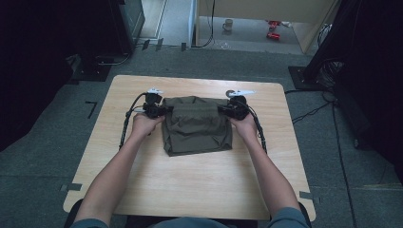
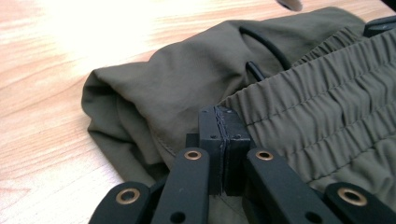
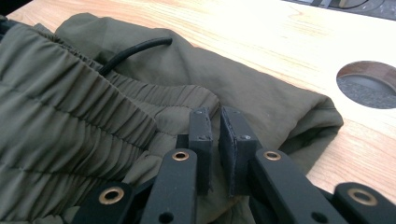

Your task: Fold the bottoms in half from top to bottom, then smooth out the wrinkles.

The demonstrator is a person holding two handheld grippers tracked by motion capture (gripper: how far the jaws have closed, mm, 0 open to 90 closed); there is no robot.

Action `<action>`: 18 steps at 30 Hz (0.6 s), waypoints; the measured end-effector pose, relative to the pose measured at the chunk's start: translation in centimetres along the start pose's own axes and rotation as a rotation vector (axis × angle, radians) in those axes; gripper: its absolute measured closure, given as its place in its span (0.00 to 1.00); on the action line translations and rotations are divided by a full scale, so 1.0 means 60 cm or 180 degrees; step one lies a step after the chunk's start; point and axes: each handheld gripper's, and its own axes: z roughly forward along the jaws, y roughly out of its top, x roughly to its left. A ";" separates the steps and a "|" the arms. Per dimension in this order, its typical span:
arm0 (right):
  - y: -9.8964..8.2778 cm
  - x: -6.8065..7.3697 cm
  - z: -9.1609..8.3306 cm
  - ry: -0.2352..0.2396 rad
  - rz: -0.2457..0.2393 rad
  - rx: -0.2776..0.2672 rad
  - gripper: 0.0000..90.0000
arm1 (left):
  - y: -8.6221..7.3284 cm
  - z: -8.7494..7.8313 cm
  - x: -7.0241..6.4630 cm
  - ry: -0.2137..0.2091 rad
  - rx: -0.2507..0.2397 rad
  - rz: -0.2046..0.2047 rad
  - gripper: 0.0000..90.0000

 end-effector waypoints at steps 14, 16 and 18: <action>0.002 0.001 0.008 0.0029 0.0046 -0.0007 0.89 | -0.001 -0.006 -0.012 -0.0206 -0.0112 0.0049 0.96; 0.006 0.004 -0.004 0.0164 0.0086 -0.0062 0.89 | -0.002 -0.014 -0.017 -0.0286 -0.0147 0.0076 0.93; 0.007 0.009 -0.011 0.0209 0.0028 -0.0061 0.89 | -0.004 -0.020 -0.023 -0.0374 -0.0161 0.0088 0.90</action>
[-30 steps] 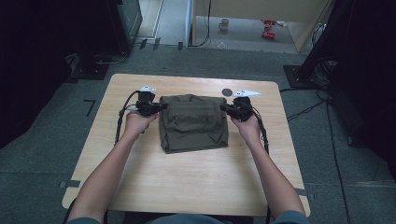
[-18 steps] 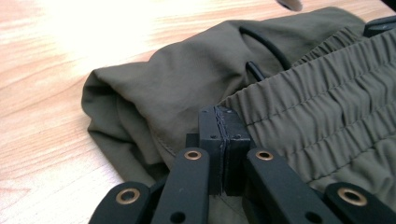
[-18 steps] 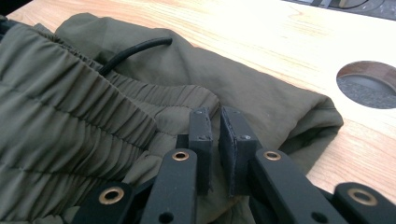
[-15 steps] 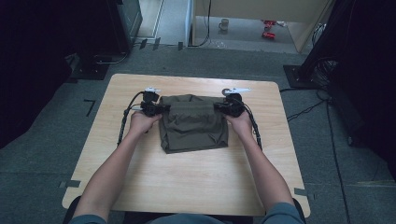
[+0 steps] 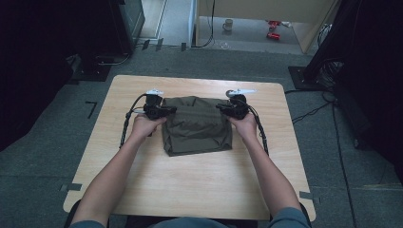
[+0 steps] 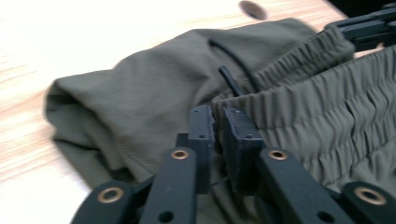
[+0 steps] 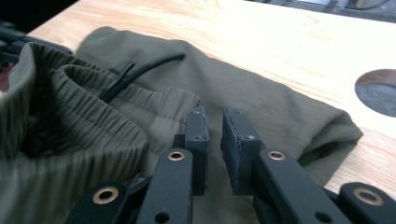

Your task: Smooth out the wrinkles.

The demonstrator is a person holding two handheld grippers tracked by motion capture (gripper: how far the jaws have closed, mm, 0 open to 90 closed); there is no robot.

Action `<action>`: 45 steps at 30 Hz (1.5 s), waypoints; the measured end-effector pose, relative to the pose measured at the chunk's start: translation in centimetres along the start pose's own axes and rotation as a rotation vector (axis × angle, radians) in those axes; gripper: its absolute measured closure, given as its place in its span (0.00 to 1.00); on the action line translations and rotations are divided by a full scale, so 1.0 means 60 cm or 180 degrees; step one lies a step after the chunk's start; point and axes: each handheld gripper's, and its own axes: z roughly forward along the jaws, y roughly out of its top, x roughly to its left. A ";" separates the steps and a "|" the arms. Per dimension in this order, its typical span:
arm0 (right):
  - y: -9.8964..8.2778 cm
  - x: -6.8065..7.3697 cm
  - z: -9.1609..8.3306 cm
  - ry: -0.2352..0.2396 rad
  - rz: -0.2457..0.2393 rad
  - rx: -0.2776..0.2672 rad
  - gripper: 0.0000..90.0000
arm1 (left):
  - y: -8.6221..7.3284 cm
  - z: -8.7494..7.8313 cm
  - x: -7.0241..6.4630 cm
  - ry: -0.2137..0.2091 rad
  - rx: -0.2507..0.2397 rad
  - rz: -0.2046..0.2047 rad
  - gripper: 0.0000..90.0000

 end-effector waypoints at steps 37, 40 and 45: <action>-0.016 -0.018 0.003 -0.0167 -0.0056 0.0024 0.94 | -0.003 0.010 -0.002 0.0186 0.0126 0.0061 0.98; -0.016 -0.018 0.015 -0.0191 -0.0053 0.0030 0.93 | -0.004 0.030 0.003 0.0170 0.0199 0.0010 0.99; -0.016 -0.015 0.018 0.0024 0.0093 -0.0020 0.93 | -0.005 0.036 -0.006 -0.0020 0.0173 0.0039 0.98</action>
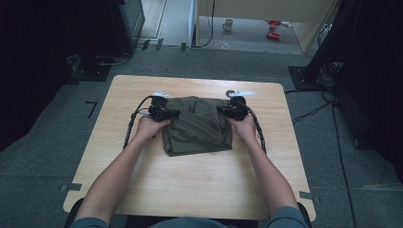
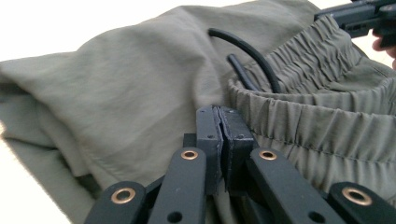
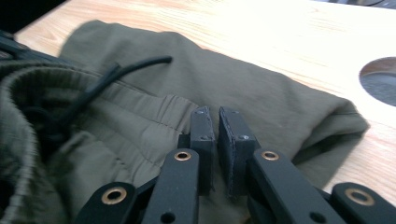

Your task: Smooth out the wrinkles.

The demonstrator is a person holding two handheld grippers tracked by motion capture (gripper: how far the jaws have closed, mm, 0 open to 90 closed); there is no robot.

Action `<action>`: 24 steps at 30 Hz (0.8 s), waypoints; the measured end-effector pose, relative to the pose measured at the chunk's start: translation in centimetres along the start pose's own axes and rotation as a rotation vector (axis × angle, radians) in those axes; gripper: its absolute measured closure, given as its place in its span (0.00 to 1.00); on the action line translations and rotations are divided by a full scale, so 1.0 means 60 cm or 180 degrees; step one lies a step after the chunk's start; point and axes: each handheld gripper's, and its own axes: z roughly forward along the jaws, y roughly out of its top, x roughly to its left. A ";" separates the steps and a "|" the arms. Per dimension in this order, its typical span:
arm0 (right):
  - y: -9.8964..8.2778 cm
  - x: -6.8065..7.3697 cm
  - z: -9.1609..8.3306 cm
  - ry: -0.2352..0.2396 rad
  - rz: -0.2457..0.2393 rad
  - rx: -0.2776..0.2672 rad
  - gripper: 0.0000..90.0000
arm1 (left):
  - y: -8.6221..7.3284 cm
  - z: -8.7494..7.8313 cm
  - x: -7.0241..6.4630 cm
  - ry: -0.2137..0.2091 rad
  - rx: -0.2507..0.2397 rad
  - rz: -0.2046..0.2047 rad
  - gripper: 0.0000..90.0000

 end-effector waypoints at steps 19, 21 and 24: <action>-0.026 0.024 -0.069 0.0396 -0.0236 0.0019 0.92 | -0.019 -0.041 -0.020 -0.0417 -0.0231 0.0246 0.87; -0.023 0.020 -0.063 0.0331 -0.0248 -0.0019 0.92 | -0.016 -0.031 -0.017 -0.0371 -0.0233 0.0198 0.87; -0.018 0.010 -0.055 0.0233 -0.0185 -0.0077 0.92 | -0.016 -0.024 -0.016 -0.0400 -0.0214 0.0151 0.87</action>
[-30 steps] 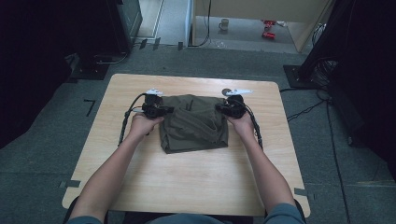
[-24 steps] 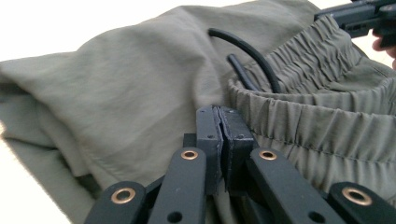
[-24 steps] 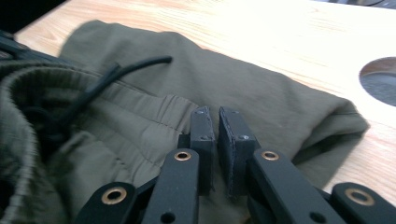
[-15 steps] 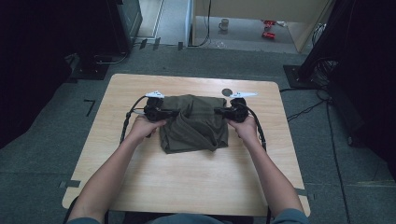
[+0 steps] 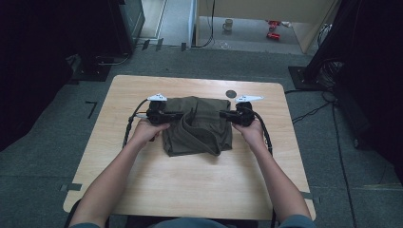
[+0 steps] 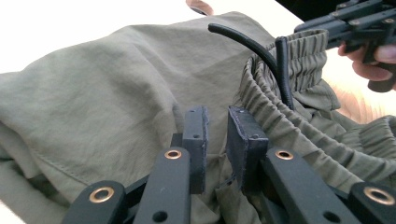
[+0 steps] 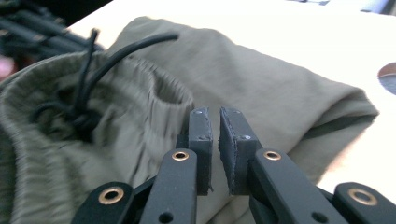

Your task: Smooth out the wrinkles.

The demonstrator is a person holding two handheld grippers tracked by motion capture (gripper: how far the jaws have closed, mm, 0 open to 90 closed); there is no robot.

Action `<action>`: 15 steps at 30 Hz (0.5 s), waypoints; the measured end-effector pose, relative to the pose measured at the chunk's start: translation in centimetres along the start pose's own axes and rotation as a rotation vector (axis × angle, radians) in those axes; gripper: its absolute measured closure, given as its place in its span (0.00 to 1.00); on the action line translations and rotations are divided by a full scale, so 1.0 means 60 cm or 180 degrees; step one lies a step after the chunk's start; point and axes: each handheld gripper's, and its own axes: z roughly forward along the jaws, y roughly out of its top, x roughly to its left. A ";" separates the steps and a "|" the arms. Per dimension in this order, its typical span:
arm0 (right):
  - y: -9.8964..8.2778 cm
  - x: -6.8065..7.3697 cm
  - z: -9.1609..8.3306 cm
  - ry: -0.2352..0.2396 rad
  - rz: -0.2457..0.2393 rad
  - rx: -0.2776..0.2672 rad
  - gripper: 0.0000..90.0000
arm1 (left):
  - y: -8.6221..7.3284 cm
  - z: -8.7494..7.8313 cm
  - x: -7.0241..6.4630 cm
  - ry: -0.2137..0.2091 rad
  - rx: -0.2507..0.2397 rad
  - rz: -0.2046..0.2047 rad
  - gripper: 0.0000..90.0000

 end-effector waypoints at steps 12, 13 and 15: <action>0.002 -0.007 0.052 0.0061 0.0098 0.0086 0.93 | -0.007 -0.008 -0.013 -0.0213 0.0128 0.0089 0.88; 0.002 -0.002 0.051 0.0076 0.0049 0.0117 0.93 | -0.007 -0.011 -0.015 -0.0223 0.0165 0.0114 0.88; 0.002 0.005 0.044 0.0115 -0.0027 0.0132 0.93 | -0.009 -0.017 -0.020 -0.0230 0.0180 0.0155 0.88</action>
